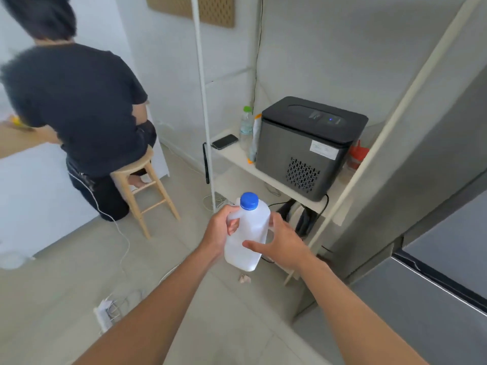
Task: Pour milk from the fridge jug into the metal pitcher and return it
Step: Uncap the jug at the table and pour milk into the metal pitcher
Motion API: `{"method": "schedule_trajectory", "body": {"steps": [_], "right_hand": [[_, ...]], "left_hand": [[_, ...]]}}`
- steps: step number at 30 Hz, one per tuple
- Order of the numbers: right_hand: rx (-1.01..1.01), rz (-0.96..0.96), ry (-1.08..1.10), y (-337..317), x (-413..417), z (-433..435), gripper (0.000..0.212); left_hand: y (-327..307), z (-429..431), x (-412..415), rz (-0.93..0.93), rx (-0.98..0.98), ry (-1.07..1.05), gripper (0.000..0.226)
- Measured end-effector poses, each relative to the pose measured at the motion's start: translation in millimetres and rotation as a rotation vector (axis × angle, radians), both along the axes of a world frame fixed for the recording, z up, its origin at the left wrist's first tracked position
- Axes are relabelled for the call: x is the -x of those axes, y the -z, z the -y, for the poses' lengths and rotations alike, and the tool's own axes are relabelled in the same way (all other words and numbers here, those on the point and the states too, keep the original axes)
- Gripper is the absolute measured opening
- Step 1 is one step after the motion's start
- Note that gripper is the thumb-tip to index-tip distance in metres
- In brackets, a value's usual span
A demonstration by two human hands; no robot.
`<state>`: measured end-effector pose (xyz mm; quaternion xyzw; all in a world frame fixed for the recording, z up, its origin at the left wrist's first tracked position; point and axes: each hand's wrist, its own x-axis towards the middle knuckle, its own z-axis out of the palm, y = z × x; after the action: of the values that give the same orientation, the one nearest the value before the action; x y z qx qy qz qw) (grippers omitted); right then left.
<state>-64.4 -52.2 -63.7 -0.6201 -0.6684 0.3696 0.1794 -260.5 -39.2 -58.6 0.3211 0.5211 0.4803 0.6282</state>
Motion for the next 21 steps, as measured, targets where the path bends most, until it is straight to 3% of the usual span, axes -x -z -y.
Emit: {"method": "schedule_trajectory", "body": {"steps": [4,11,21], "right_hand": [[-0.012,0.014,-0.124,0,13,-12,0.11],[0.033,-0.125,-0.373,0,50,-14,0.107],[0.046,-0.099,-0.716,8,140,21,0.112]], "left_hand": [[-4,16,15,-0.004,0.01,-0.127,0.045],[-5,61,44,-0.016,0.046,-0.355,0.044],[-6,157,101,0.028,0.1,-0.751,0.045]]}}
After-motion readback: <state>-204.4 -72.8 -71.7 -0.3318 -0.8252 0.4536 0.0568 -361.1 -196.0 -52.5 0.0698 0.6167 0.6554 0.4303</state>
